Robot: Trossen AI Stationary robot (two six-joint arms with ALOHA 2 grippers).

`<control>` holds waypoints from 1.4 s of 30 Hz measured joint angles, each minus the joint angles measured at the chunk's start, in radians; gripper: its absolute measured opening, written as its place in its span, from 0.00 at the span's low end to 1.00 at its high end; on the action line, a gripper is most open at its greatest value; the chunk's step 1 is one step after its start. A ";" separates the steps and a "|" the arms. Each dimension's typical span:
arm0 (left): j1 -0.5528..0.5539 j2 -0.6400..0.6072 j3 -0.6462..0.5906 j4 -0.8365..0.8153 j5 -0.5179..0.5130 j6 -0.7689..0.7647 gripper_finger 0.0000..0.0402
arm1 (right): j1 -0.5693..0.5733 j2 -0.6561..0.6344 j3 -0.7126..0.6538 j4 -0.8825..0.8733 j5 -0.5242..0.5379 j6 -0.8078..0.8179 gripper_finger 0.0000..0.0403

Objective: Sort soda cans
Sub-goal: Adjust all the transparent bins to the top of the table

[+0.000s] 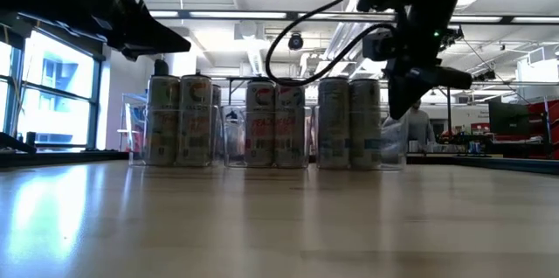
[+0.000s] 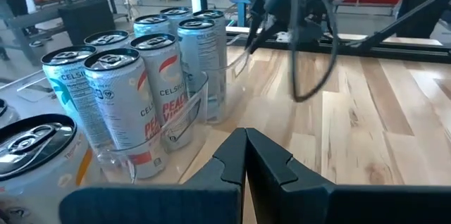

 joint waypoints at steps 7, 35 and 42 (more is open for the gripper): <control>0.002 0.000 0.010 -0.009 0.000 -0.022 0.00 | -0.088 0.010 -0.002 0.039 0.011 -0.117 0.20; 0.333 0.014 0.530 -1.781 -0.046 -0.925 0.00 | 0.030 -0.653 -0.348 0.176 -0.175 0.391 0.33; 0.549 0.002 0.461 -1.650 0.006 -0.772 0.00 | 0.115 -0.747 -0.463 0.302 -0.171 0.479 0.32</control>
